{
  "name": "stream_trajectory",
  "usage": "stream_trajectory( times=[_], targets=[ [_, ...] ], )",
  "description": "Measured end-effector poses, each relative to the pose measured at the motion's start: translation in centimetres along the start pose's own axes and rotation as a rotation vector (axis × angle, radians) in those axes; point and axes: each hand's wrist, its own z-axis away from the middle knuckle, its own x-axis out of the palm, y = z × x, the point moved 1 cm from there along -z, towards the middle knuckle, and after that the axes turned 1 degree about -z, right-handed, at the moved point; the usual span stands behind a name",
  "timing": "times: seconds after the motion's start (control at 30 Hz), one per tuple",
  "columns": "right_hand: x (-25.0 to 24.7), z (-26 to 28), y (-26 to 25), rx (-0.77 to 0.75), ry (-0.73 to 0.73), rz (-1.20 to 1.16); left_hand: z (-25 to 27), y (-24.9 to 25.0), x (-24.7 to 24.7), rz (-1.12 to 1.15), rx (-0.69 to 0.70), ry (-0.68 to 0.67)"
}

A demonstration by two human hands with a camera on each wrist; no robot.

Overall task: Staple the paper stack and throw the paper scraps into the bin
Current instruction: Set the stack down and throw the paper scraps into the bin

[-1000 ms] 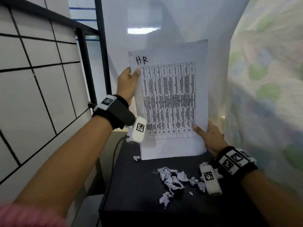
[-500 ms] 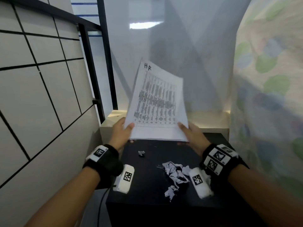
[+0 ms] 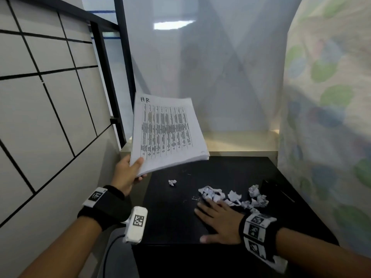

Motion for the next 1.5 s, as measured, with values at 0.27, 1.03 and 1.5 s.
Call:
stream_trajectory(
  times=[0.27, 1.03, 1.5],
  targets=[
    [-3.7, 0.5, 2.6, 0.274, -0.049, -0.096, 1.7, -2.0, -0.1, 0.078, -0.175, -0.020],
    [-3.6, -10.6, 1.4, 0.278, 0.093, -0.085, 1.4, -1.0, -4.0, 0.171, -0.216, 0.011],
    [-4.7, -4.3, -2.1, 0.009, 0.128, -0.048, 2.7, -0.8, -2.9, 0.180, -0.257, -0.018]
  ],
)
